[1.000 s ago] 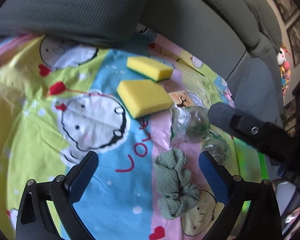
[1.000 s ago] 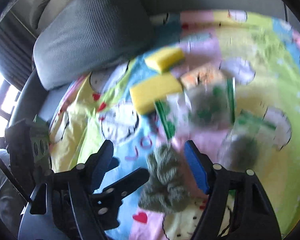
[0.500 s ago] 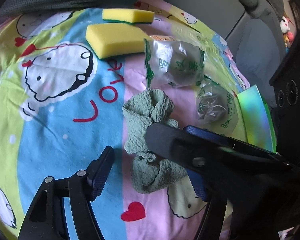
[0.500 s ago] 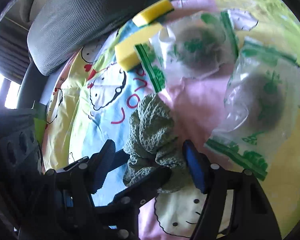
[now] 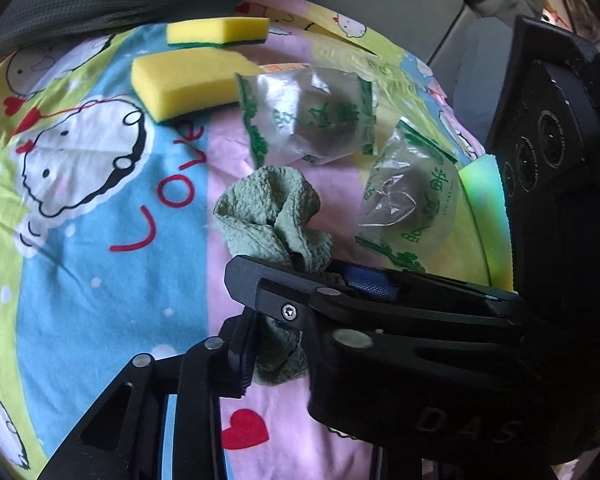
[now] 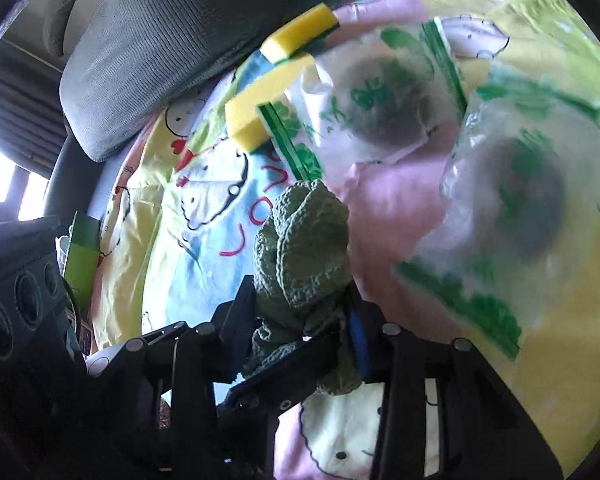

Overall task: Organize objects
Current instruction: 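Lift the green towel with the right tool and carry it over the white box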

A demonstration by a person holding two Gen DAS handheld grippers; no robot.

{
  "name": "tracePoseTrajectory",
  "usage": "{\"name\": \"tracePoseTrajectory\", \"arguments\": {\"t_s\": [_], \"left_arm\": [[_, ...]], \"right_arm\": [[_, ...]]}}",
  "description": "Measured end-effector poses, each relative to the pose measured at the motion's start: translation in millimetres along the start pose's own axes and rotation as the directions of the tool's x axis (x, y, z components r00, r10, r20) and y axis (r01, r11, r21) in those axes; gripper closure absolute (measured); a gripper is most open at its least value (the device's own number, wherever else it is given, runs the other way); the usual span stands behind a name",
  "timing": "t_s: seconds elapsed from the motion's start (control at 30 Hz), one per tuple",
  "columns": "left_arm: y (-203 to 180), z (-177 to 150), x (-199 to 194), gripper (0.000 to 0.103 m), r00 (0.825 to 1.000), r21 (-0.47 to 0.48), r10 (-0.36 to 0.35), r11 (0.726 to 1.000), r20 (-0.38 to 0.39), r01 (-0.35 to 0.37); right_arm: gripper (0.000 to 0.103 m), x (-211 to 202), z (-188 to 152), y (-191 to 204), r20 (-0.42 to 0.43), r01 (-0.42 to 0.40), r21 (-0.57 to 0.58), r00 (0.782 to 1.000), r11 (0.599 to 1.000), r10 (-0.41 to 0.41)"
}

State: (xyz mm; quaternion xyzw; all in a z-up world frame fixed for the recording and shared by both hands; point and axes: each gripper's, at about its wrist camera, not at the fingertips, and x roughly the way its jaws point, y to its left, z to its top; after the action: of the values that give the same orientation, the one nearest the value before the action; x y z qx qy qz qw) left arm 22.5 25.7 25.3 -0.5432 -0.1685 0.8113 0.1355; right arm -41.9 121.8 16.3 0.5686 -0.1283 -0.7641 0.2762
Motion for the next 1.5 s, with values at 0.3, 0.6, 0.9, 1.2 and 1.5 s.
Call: {"name": "tracePoseTrajectory", "arguments": {"t_s": [0.3,0.6,0.9,1.2,1.5], "left_arm": [[-19,-15,-55,0.073,0.984,0.099,0.008,0.995,0.175,-0.026],[-111,-8,-89,0.073,0.920,0.271,-0.042,0.960,0.390,-0.071],[-183,-18,-90,0.073,0.891,0.425,-0.173,0.905,0.420,-0.025],[-233,-18,-60,0.073,0.904,0.534,-0.236,0.845,0.356,0.010],[-270,-9,-14,0.073,0.932,0.590,-0.281,0.802,0.227,0.099]], "right_arm": [[0.061,-88,-9,37,0.259,-0.001,-0.116,0.965,0.993,0.031],[0.060,-182,-36,20,0.481,0.075,-0.104,0.877,0.992,-0.016],[0.060,-233,-61,-21,0.583,0.134,-0.008,0.806,0.991,-0.104],[0.060,-247,-74,-77,0.600,0.123,0.144,0.778,0.982,-0.185],[0.060,-255,-82,-126,0.580,0.123,0.301,0.764,0.946,-0.284]]}}
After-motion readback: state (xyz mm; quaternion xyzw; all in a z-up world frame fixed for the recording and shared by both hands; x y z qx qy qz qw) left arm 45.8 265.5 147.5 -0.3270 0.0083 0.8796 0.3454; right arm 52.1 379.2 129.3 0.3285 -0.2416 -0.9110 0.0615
